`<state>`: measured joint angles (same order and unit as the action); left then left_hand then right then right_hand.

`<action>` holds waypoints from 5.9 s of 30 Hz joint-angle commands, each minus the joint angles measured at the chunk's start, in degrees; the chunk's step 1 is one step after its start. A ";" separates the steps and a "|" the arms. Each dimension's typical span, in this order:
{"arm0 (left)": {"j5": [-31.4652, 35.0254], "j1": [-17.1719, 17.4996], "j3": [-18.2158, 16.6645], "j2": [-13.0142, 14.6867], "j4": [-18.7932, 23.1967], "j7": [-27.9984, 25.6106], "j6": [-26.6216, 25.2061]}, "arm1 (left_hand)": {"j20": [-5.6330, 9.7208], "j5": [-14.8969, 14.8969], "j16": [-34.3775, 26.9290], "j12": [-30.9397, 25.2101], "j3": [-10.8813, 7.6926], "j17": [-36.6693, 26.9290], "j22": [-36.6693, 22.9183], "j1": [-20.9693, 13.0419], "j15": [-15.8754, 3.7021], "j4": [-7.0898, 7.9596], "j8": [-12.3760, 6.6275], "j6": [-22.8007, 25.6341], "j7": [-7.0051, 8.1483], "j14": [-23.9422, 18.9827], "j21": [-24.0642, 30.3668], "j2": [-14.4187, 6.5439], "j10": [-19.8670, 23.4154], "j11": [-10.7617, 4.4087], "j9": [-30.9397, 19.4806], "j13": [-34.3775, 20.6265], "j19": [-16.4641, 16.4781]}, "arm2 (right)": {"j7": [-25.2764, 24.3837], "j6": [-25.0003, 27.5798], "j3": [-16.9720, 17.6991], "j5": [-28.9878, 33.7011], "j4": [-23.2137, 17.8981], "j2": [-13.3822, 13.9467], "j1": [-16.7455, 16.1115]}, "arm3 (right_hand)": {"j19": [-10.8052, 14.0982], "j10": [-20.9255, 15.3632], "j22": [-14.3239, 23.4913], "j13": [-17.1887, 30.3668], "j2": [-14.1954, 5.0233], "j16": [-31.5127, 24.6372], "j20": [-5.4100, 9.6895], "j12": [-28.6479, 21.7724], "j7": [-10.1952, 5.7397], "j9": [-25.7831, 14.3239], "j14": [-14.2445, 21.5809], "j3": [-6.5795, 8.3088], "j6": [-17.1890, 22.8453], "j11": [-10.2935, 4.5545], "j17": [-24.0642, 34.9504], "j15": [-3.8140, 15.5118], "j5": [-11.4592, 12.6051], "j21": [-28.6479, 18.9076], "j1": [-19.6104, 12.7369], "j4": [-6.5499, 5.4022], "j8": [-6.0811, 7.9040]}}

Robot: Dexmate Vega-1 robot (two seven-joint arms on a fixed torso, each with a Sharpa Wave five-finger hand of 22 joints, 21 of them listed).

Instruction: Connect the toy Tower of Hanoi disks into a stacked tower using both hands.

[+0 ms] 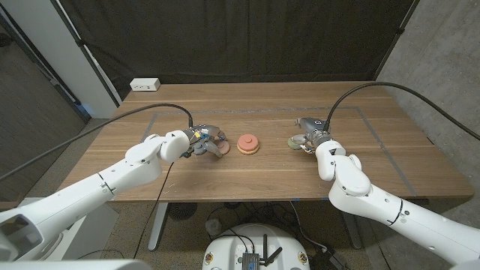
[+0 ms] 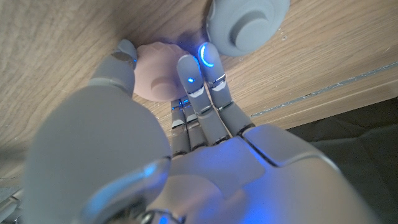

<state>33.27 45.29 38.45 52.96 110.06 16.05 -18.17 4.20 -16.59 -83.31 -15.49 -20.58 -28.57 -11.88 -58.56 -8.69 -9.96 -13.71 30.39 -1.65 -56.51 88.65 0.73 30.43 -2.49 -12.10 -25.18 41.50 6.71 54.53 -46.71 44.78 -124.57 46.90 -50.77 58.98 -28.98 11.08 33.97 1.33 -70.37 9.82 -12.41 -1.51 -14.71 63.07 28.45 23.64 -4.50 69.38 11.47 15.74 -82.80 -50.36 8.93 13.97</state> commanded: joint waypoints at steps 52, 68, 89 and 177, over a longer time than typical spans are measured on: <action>-7.68 -3.58 -4.31 5.65 7.23 5.87 1.96 | 7.78 -1.21 -1.31 -0.42 -0.42 -2.16 -1.27 -1.00 -3.85 0.47 0.34 4.85 0.80 -2.27 0.69 -0.40 9.57 -5.99 -1.07 -3.93 2.08 | -1.15 3.09 -1.89 -0.99 -1.78 1.03 0.98 | 0.39 -1.23 0.08 0.02 -0.39 -0.17 2.79 0.24 0.76 0.02 0.57 0.85 1.09 0.28 0.20 1.19 0.81 -0.01 0.83 0.15 -0.18; -8.03 -5.56 -3.26 2.84 4.04 5.48 7.79 | 7.74 -1.22 -0.55 0.24 -0.25 -1.74 -1.43 -0.65 -3.87 0.60 0.81 4.57 0.92 -1.67 0.60 -0.29 9.17 -5.95 -1.16 -4.46 1.57 | -1.23 4.99 -2.22 -0.31 -3.07 1.68 0.67 | 0.35 -1.40 0.01 0.09 -0.40 -0.22 2.77 0.21 0.68 0.06 0.66 0.93 1.32 0.14 0.27 1.18 0.86 0.06 0.98 0.14 -0.19; -7.31 -9.06 -0.44 -1.47 0.32 6.88 11.33 | 7.73 -1.22 -0.25 1.08 -0.10 -1.59 -1.44 -0.68 -3.88 0.56 1.13 4.76 0.95 -1.64 0.52 -0.27 9.48 -5.97 -1.31 -4.92 1.14 | -2.40 6.61 -1.93 -1.10 -4.53 2.40 -0.04 | 0.39 -1.59 0.05 0.13 -0.38 -0.18 2.78 0.19 0.89 0.11 0.57 1.04 1.57 0.17 0.28 1.18 0.91 0.05 1.19 0.12 -0.20; -3.52 -16.69 9.15 -10.85 -10.80 10.38 13.61 | 7.75 -1.07 -0.07 2.81 0.49 -1.24 -1.38 -0.77 -3.89 0.52 1.52 5.91 1.39 -1.87 0.61 -0.56 11.09 -6.00 -1.65 -5.90 1.33 | -8.30 6.78 -1.61 -9.34 -4.71 4.55 0.64 | 0.45 -1.92 0.07 0.33 -0.56 -0.33 2.76 0.30 1.00 0.24 0.48 1.67 1.99 0.30 0.30 1.18 1.26 0.12 1.69 0.15 -0.43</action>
<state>28.72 28.53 47.03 42.14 99.06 26.36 -3.65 4.30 -17.40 -83.08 -12.75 -19.76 -29.64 -13.08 -58.84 -9.10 -9.64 -11.97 35.40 -0.73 -57.92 89.20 1.01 34.35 -1.84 -13.45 -29.05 42.60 -0.94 61.41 -48.39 36.43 -129.13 51.07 -50.02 59.19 -30.21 10.95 34.12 1.04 -70.32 9.61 -12.13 -0.50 -14.38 63.07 29.63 25.07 -4.09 69.48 11.47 16.62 -82.80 -48.57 9.17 13.74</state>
